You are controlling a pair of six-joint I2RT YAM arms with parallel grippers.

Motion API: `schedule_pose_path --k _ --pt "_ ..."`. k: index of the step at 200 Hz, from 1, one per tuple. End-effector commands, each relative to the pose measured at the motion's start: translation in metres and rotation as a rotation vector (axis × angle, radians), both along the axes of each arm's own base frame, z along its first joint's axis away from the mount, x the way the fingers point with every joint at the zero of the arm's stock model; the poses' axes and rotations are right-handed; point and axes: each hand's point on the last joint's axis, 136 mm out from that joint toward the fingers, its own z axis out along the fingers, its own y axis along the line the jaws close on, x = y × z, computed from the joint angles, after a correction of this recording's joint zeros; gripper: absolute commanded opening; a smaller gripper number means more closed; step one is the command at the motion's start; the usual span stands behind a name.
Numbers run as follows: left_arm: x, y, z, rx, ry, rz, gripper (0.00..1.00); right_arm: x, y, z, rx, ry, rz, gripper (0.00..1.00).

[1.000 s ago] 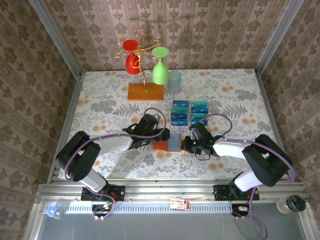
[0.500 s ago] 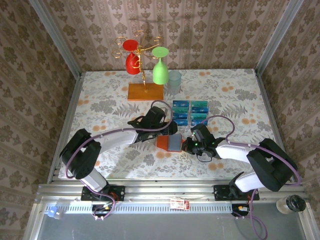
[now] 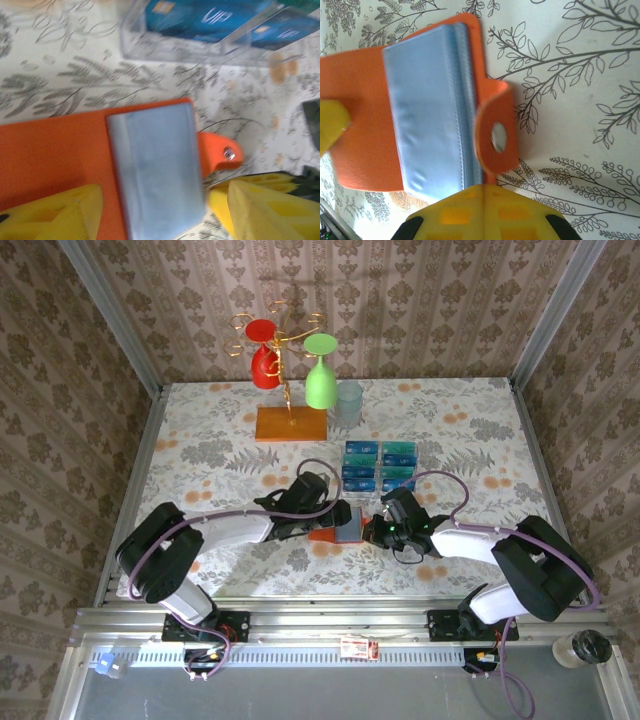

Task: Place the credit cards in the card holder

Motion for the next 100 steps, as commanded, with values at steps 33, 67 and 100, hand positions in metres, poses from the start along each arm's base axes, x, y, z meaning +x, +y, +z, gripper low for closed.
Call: schedule_pose_path --k 33,67,100 --pt "0.003 0.017 -0.009 0.069 -0.108 -0.014 0.68 -0.007 -0.006 -0.007 -0.015 0.031 -0.018 0.06" --pt "0.004 0.024 -0.012 0.110 -0.163 -0.037 0.69 -0.004 -0.005 0.012 -0.002 -0.003 -0.013 0.06" --pt "0.006 0.022 -0.012 0.127 -0.187 -0.066 0.69 0.006 -0.001 0.039 -0.008 -0.059 0.018 0.07"
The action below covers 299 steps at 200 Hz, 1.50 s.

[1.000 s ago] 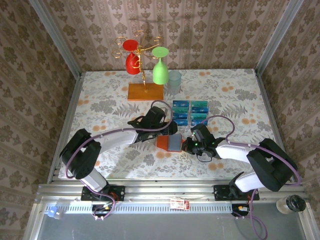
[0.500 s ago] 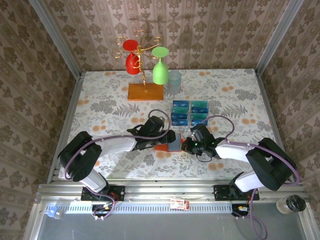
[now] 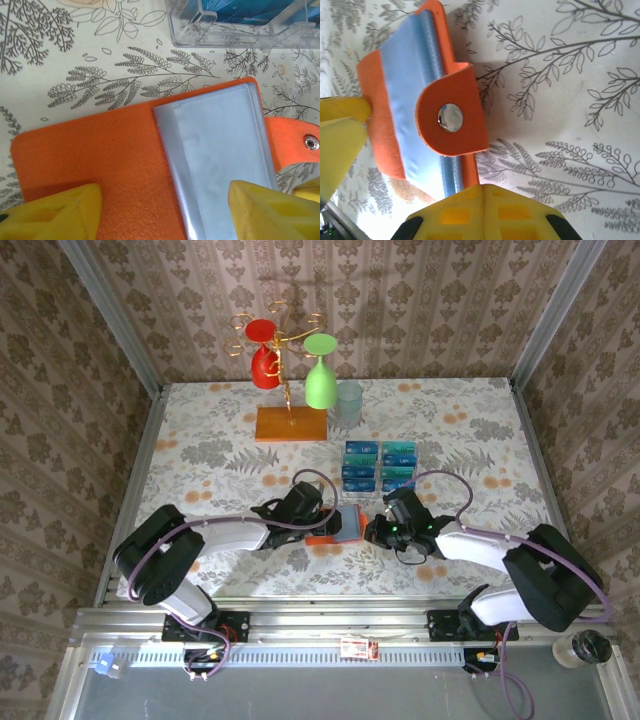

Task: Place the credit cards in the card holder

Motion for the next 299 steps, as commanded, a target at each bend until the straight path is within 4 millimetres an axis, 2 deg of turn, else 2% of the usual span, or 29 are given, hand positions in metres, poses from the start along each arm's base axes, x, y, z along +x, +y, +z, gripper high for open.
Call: schedule_pose_path --k 1,26,58,66,110,182,242,280,299 --pt "0.004 -0.002 0.008 0.018 -0.069 -0.036 0.69 0.011 0.002 0.025 -0.012 -0.049 0.016 0.07" --pt "0.007 -0.003 0.009 0.019 -0.079 -0.041 0.69 0.025 0.009 0.042 -0.010 -0.080 0.035 0.07" --pt "0.007 -0.003 0.009 0.018 -0.083 -0.045 0.69 0.041 0.020 0.053 0.008 -0.099 0.049 0.07" --pt "0.006 -0.003 0.008 0.016 -0.083 -0.044 0.69 0.044 0.022 0.043 -0.007 -0.074 0.052 0.07" --pt "0.006 -0.003 0.009 0.011 -0.089 -0.042 0.69 0.057 0.032 0.025 -0.015 -0.035 0.071 0.06" --pt "0.007 -0.005 0.006 0.016 -0.094 -0.053 0.70 0.057 0.022 -0.014 -0.047 0.043 0.056 0.05" --pt "-0.001 -0.001 -0.005 0.063 -0.088 -0.068 0.72 0.054 0.041 -0.021 0.045 0.088 0.118 0.04" --pt "-0.010 0.004 -0.016 0.111 -0.081 -0.066 0.72 0.054 0.043 -0.021 0.051 0.094 0.120 0.04" --pt "-0.012 0.010 -0.021 0.157 -0.071 -0.056 0.68 0.053 0.042 -0.022 0.049 0.095 0.120 0.04"
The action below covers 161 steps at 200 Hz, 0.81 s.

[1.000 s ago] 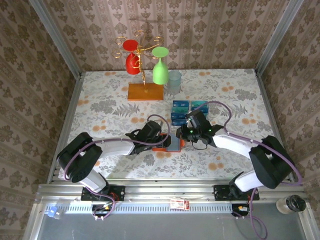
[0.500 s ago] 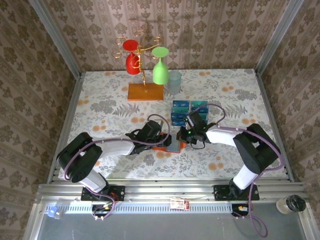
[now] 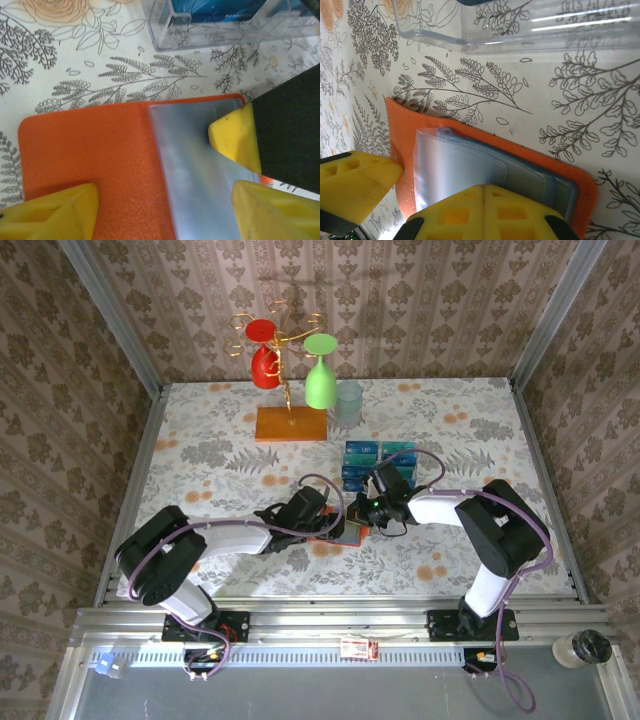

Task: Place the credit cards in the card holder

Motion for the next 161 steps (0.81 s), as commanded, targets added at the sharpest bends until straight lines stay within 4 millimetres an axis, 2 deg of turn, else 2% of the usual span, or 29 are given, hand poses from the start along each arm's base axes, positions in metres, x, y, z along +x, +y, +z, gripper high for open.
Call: schedule_pose_path --k 1,46,92,116,161 --pt "-0.008 0.016 -0.021 0.108 0.023 0.014 0.68 -0.004 0.001 -0.005 0.001 0.029 0.015 0.04" --pt "-0.013 0.020 -0.028 0.176 0.028 0.012 0.57 -0.002 0.004 0.000 0.016 0.022 0.023 0.08" --pt "-0.018 0.017 -0.036 0.180 0.045 0.008 0.50 0.003 0.007 0.029 0.039 -0.035 0.033 0.32" --pt "-0.018 0.016 -0.036 0.176 0.043 0.011 0.49 0.004 0.003 0.040 0.026 -0.064 0.028 0.36" --pt "-0.019 0.015 -0.035 0.173 0.038 0.011 0.49 0.001 -0.002 0.031 -0.005 -0.047 0.019 0.38"
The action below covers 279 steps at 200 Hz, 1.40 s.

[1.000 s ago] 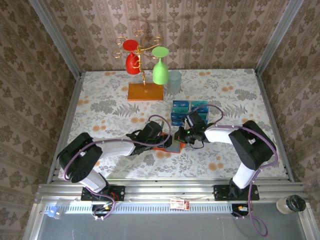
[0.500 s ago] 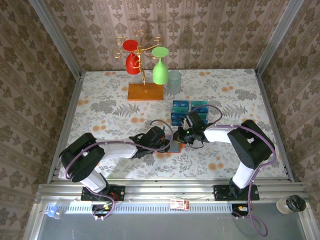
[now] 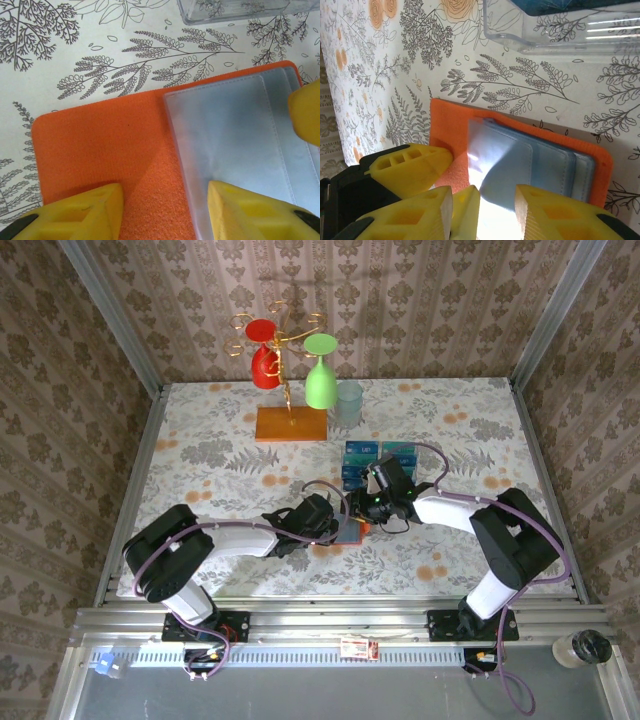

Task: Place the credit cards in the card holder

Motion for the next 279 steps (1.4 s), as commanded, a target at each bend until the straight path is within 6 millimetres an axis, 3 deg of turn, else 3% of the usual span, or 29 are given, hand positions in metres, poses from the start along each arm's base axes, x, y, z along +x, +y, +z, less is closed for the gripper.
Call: schedule_pose_path --k 1,77,202,241,279 --pt "-0.014 0.006 -0.019 0.051 0.063 -0.011 0.49 0.001 -0.005 -0.003 -0.040 -0.002 -0.005 0.39" --pt "-0.015 0.003 -0.018 0.049 0.058 -0.013 0.49 0.000 0.000 -0.019 -0.022 0.040 0.003 0.42" --pt "-0.012 0.000 -0.007 0.018 0.029 -0.011 0.55 0.000 0.023 0.013 0.069 0.018 0.112 0.42" --pt "-0.005 0.006 0.030 -0.041 -0.050 0.014 0.63 -0.004 0.026 0.020 0.070 0.011 0.118 0.47" --pt "0.005 0.023 0.066 -0.128 -0.108 0.072 0.68 -0.011 0.034 0.028 0.070 0.004 0.127 0.53"
